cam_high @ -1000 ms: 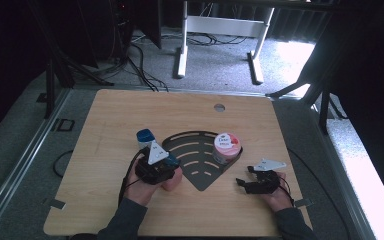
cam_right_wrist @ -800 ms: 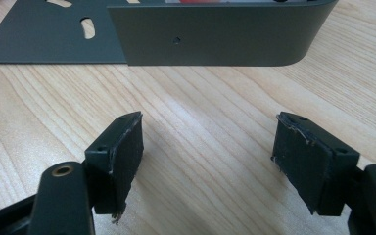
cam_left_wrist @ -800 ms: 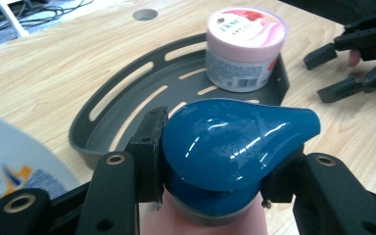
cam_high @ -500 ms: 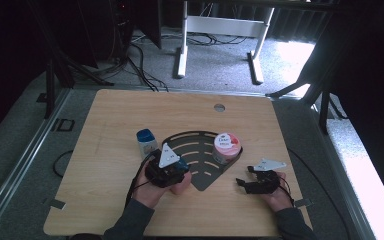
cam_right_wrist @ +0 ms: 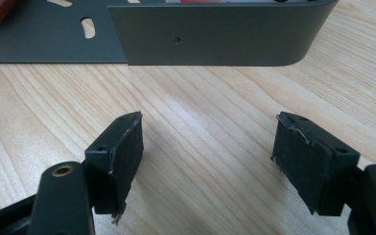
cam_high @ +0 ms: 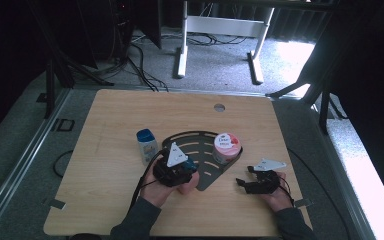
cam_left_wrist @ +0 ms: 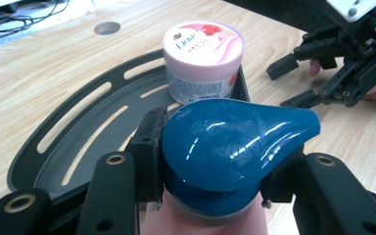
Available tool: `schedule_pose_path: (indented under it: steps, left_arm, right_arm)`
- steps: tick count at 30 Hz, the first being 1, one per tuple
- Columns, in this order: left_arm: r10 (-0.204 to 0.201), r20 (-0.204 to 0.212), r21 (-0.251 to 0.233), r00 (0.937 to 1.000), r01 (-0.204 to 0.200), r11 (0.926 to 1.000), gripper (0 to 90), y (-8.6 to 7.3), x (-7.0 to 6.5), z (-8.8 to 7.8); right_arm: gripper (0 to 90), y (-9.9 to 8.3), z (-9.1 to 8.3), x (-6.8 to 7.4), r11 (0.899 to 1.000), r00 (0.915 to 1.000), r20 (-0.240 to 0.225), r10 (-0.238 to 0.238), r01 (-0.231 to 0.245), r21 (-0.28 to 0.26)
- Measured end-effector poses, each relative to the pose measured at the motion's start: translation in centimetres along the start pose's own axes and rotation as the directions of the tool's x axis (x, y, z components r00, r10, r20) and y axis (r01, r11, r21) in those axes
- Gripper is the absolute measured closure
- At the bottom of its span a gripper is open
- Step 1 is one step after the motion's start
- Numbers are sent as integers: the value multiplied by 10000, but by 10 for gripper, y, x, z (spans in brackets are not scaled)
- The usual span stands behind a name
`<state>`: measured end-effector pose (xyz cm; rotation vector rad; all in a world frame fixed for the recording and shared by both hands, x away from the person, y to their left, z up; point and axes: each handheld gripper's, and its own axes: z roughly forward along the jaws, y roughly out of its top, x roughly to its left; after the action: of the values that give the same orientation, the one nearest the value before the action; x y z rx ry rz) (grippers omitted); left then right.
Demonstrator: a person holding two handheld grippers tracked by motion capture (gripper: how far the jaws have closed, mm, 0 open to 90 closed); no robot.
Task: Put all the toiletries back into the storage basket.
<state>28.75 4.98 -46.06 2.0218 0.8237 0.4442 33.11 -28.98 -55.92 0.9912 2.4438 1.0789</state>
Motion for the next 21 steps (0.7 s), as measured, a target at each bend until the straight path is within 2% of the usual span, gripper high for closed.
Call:
schedule_pose_path:
  steps: [8, 21]
  left_arm:
    - [137, 131, -54, 9998, -136, 9999, 529, 3, -3, 5]
    - [86, 326, -152, 9994, -81, 9999, 530, 9, -9, 17]
  right_arm:
    - [267, 0, 0, 0, 10000, 10000, 0, -2, 2, -9]
    - [266, 0, 0, 0, 10000, 10000, -10, -8, 8, -15]
